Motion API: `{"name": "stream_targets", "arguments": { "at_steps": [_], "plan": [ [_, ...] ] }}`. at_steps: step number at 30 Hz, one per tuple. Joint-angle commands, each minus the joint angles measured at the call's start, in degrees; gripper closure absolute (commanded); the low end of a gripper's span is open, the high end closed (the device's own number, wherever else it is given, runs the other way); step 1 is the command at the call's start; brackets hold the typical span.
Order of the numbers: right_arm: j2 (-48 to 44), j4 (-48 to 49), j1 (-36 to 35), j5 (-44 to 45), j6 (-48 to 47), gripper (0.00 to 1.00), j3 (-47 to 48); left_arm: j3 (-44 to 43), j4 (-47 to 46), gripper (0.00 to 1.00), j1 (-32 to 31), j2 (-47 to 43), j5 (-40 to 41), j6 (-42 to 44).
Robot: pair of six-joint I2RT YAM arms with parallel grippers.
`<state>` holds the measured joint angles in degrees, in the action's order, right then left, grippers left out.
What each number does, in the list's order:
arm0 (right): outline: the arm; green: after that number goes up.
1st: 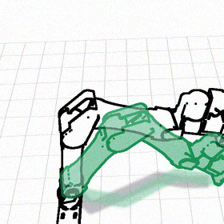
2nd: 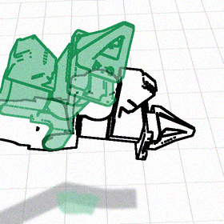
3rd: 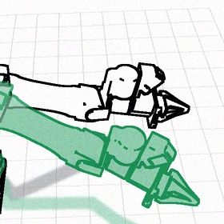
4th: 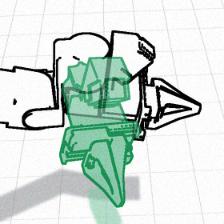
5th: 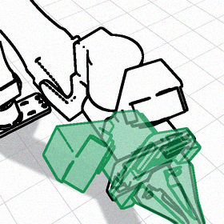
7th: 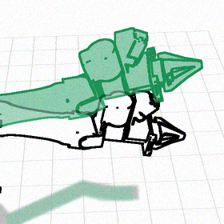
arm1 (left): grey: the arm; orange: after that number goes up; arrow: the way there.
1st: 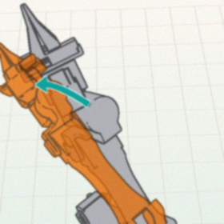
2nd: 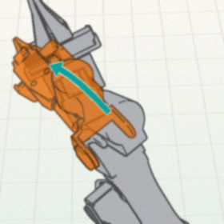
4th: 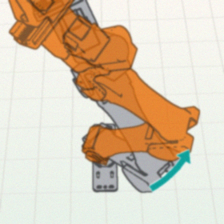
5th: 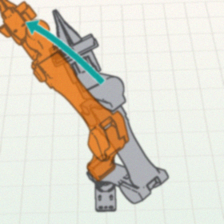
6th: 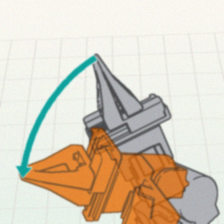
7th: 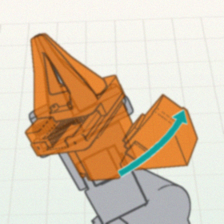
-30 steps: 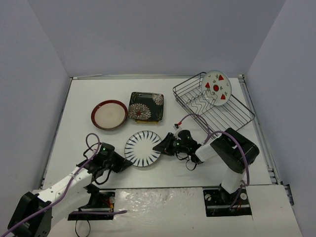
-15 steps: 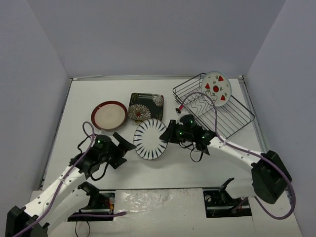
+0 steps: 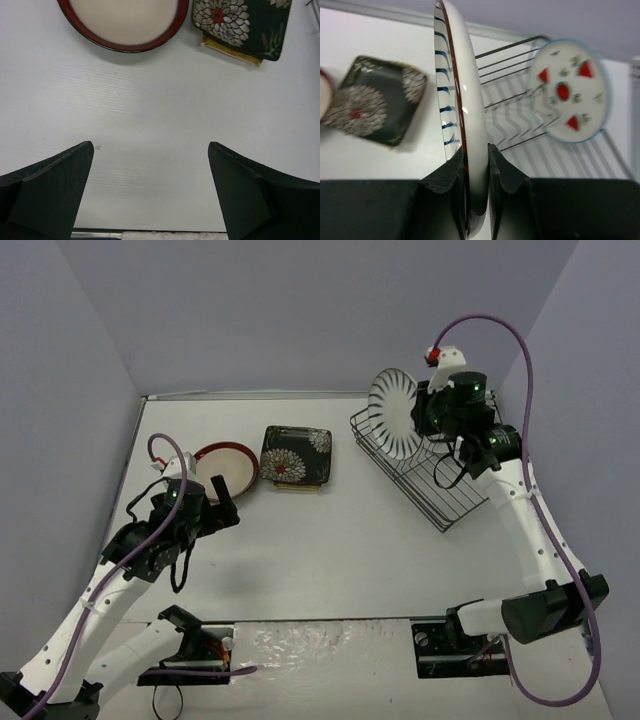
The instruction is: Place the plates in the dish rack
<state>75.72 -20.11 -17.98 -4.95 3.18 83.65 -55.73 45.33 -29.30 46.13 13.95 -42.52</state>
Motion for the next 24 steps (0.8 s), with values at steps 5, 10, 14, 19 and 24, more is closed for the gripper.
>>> {"name": "stream_targets", "arguments": {
  "at_steps": [5,10,14,19,24],
  "plan": [
    [9.6,10.37,13.04,-4.31,-23.46,1.0,14.16,2.83,-3.39,0.03,0.05,-0.82,4.9,14.38],
    [15.12,11.23,16.46,-5.59,-30.71,1.0,16.54,7.45,-8.55,0.03,0.21,-1.92,3.98,17.98],
    [18.52,11.5,20.15,-9.44,-33.51,1.0,17.77,9.32,-10.0,0.03,0.3,-1.56,5.82,18.18],
    [22.12,11.65,20.64,-7.96,-35.03,1.0,18.36,9.2,-11.61,0.03,0.74,1.78,3.77,19.71],
    [22.6,11.99,20.53,-7.81,-35.26,1.0,17.83,8.51,-11.53,0.03,1.52,4.97,1.87,19.88]
  ]
}}
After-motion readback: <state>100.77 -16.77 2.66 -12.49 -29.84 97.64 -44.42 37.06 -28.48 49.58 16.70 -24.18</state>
